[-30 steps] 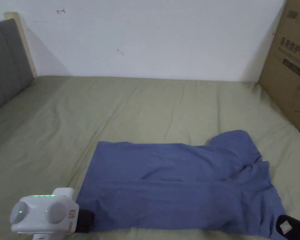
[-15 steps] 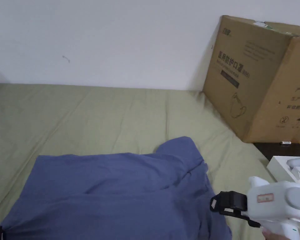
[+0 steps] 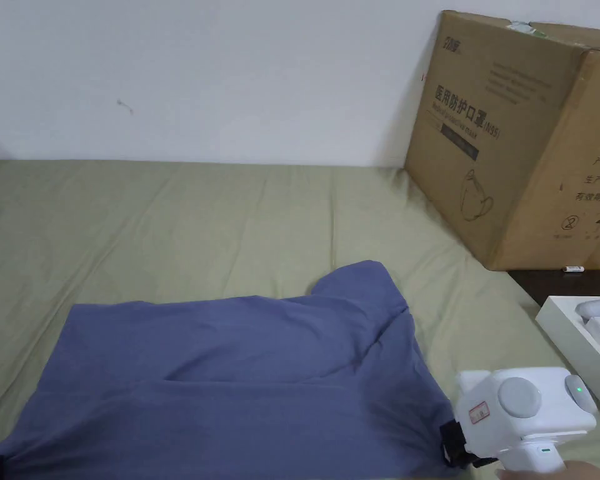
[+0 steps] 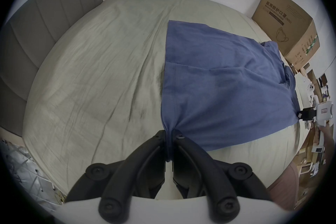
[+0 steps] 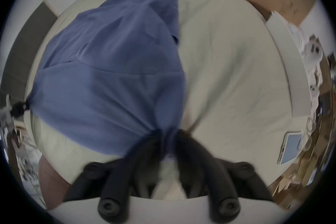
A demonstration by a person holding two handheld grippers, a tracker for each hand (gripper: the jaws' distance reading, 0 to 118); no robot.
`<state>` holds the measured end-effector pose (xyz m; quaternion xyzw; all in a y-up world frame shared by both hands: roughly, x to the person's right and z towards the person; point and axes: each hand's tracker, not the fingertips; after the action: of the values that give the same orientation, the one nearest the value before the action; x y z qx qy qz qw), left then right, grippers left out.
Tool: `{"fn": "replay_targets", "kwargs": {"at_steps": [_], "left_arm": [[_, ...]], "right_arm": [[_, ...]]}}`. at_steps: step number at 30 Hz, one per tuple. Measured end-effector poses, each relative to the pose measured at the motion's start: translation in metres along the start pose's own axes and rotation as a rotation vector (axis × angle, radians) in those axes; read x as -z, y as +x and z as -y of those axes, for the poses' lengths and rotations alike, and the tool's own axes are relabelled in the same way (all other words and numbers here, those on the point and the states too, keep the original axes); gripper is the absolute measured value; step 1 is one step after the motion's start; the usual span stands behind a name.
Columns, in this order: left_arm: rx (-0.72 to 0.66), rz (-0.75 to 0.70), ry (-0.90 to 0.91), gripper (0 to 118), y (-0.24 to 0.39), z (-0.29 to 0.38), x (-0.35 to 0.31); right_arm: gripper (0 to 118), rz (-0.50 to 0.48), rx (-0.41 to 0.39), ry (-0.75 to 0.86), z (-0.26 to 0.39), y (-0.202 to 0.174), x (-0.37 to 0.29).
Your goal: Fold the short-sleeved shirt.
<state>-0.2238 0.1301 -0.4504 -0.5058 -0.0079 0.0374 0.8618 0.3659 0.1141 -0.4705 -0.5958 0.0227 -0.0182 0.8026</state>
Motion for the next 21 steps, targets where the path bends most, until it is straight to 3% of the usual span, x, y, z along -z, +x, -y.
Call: {"fn": "replay_targets", "kwargs": {"at_steps": [4, 6, 9, 11, 14, 17, 18, 20, 21], "left_arm": [[0.021, -0.018, 0.008, 5, 0.001, -0.004, -0.013], [0.065, -0.017, 0.024, 5, 0.0, -0.004, -0.026], [0.25, -0.072, 0.029, 5, 0.011, 0.008, -0.053], [0.298, -0.073, 0.0, 5, 0.01, 0.027, -0.067], [0.24, -0.013, -0.106, 5, 0.0, 0.054, -0.072], [0.147, 0.093, -0.18, 6, -0.016, 0.078, -0.061], [0.13, 0.102, -0.19, 11, -0.002, 0.067, -0.065], [0.093, 0.075, -0.209, 66, -0.015, 0.074, -0.056], [0.089, 0.08, -0.225, 84, -0.025, 0.073, -0.049]], "right_arm": [[8, 0.117, -0.14, 0.024, 0.007, -0.016, -0.011], [8, 0.15, -0.167, 0.042, 0.011, -0.013, -0.028], [8, 0.097, -0.1, 0.044, 0.03, 0.001, -0.058], [8, 0.038, -0.056, 0.032, 0.049, 0.008, -0.072], [8, -0.062, 0.04, -0.021, 0.082, 0.022, -0.078], [8, -0.083, 0.034, -0.011, 0.104, 0.028, -0.062], [8, -0.058, 0.011, -0.02, 0.108, 0.025, -0.054], [9, -0.045, 0.018, -0.037, 0.109, 0.022, -0.041], [14, -0.044, 0.045, -0.058, 0.109, 0.023, -0.036]]}}
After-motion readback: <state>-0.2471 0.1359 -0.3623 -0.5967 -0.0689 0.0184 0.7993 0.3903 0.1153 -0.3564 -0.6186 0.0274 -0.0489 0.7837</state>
